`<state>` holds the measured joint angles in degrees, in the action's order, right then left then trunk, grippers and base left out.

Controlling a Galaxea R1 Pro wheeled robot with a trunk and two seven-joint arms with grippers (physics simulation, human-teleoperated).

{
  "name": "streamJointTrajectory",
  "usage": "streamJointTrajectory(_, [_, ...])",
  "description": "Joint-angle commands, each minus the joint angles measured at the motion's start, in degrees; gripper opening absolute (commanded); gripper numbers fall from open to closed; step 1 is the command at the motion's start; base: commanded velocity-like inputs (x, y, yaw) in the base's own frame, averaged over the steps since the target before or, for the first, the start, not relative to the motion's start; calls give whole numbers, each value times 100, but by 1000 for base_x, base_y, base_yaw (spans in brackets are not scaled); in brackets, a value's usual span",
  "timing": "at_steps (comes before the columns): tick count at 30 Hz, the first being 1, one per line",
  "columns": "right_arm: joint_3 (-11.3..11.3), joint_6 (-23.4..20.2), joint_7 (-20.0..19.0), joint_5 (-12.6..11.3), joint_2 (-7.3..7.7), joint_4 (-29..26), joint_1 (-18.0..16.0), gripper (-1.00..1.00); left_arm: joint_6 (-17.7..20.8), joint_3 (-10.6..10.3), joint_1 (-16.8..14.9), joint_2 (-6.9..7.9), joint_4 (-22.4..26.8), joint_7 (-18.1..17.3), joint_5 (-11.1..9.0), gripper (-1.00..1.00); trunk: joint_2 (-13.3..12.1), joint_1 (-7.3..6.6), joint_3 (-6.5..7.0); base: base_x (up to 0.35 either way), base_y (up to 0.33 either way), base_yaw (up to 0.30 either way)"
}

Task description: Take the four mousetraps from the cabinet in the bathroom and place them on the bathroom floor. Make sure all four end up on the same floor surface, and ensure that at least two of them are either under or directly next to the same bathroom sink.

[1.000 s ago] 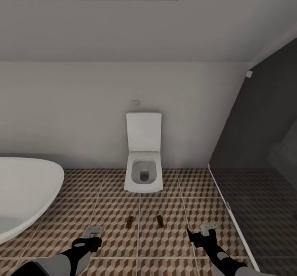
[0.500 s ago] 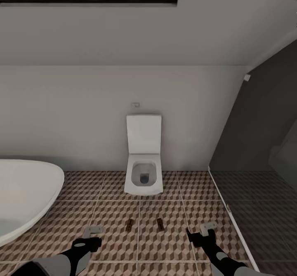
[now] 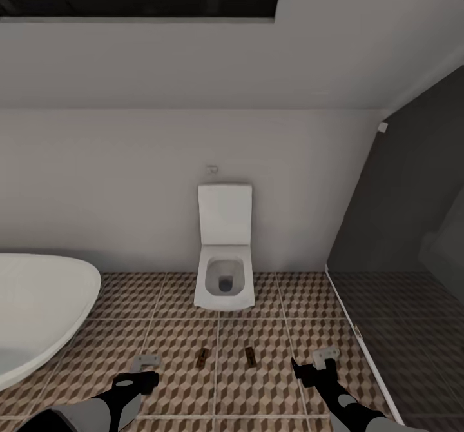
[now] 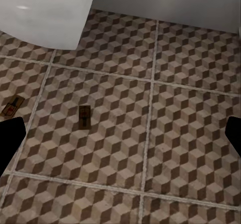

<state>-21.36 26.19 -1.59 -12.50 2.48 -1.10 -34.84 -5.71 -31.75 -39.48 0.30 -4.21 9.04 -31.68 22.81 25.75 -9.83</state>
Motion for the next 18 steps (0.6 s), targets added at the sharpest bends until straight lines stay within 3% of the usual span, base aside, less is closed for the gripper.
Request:
streamJointTrajectory(1, [-44, 18, -17, -60, 2, 4, -5, 100, -27, -33, -8, -4, -17, 1, -22, 100, 11, 4, -2, 0, 0, 0])
streamJointTrajectory(16, [-44, 16, 0, -56, 25, 4, -5, 100, -19, -26, -8, -46, -10, 6, -24, 100, 11, 4, 125, 0, 0, 0])
streamJointTrajectory(18, [-43, 13, 3, -50, 60, 4, -5, 100, -18, -21, -8, 31, -14, 13, -30, 100, 11, 4, 129, 0, 0, 0])
